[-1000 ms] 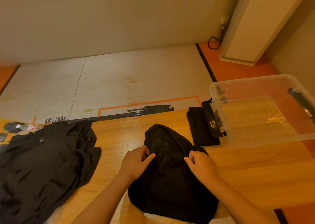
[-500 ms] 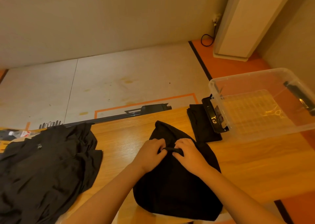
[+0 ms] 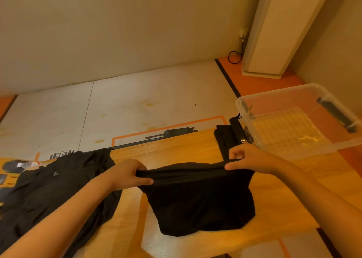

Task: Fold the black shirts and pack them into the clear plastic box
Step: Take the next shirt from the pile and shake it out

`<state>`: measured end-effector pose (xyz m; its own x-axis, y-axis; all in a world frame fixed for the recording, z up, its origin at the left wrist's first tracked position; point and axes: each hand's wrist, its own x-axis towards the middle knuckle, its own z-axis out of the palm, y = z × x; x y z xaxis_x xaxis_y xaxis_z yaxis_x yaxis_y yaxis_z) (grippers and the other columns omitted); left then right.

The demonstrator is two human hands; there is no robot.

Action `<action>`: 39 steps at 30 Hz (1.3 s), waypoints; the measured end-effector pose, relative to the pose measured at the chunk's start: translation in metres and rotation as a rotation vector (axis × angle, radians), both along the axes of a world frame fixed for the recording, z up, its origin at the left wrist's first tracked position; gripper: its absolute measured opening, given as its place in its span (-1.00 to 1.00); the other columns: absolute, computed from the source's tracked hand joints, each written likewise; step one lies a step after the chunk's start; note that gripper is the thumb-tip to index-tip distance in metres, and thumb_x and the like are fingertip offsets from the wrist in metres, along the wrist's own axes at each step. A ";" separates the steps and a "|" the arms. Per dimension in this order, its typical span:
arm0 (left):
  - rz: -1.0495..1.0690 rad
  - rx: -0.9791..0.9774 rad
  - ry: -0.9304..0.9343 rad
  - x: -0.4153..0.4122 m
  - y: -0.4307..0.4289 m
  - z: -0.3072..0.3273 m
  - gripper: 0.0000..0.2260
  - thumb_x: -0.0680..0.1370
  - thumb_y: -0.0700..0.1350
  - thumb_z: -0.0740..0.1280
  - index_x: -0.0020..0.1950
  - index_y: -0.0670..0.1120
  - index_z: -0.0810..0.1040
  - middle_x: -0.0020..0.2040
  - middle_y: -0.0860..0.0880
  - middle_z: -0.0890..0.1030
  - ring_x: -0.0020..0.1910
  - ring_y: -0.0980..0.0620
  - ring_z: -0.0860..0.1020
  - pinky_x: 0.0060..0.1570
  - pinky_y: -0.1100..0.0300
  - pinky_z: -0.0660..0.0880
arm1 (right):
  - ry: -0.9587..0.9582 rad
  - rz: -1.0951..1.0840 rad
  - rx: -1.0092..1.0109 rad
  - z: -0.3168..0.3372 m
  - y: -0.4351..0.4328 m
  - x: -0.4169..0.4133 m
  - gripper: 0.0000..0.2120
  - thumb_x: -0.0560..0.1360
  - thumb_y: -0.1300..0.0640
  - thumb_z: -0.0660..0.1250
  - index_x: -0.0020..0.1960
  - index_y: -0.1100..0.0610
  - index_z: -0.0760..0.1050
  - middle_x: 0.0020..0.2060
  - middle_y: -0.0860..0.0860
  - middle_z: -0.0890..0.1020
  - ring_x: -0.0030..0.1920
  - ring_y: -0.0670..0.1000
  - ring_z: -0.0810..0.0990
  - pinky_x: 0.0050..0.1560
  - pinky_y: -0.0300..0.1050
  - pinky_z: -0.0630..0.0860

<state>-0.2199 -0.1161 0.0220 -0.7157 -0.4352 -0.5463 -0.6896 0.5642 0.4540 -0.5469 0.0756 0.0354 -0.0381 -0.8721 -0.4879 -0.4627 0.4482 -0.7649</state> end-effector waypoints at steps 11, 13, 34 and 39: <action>0.118 -0.533 0.040 0.054 -0.035 0.052 -0.79 0.52 0.19 0.33 -0.27 0.17 0.47 -0.22 0.01 0.45 -0.25 0.10 0.43 -0.32 0.26 0.26 | 0.590 0.263 0.147 0.036 -0.011 -0.018 -0.84 0.45 0.00 0.45 -0.05 0.06 0.63 -0.19 0.00 0.65 -0.17 -0.01 0.63 -0.13 -0.12 0.55; 0.102 -0.724 0.080 0.058 -0.038 0.063 -0.72 0.49 0.29 0.30 -0.27 0.13 0.52 -0.26 0.04 0.43 -0.29 0.10 0.41 -0.33 0.25 0.24 | 0.723 0.276 0.090 0.047 -0.018 -0.013 -0.89 0.50 0.01 0.40 -0.02 0.02 0.58 -0.24 -0.09 0.59 -0.20 -0.09 0.57 -0.18 -0.22 0.49; 0.341 -1.030 0.780 0.062 -0.075 0.255 -0.77 0.54 -0.46 0.20 -0.09 -0.19 0.56 0.20 0.02 0.43 0.13 -0.01 0.43 0.10 0.10 0.41 | 0.608 -0.425 -0.673 0.246 -0.097 -0.010 -0.52 0.43 -0.03 0.47 0.26 0.16 0.49 0.14 0.11 0.62 0.05 0.07 0.57 -0.17 -0.25 0.46; 0.525 -0.909 0.653 0.069 -0.077 0.254 -0.78 0.59 -0.36 0.15 -0.06 -0.26 0.59 -0.11 -0.23 0.59 -0.15 -0.18 0.52 -0.13 0.02 0.42 | 0.771 -0.559 -0.758 0.243 -0.092 -0.015 -0.88 0.48 0.08 0.42 -0.14 0.12 0.54 -0.25 0.06 0.59 -0.25 0.03 0.47 -0.41 -0.22 0.23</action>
<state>-0.1510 -0.1933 0.2757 -0.3649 -0.7865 0.4982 -0.7187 0.5781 0.3862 -0.5618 -0.0160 0.2785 -0.5549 -0.6967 0.4546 -0.7975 0.2899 -0.5292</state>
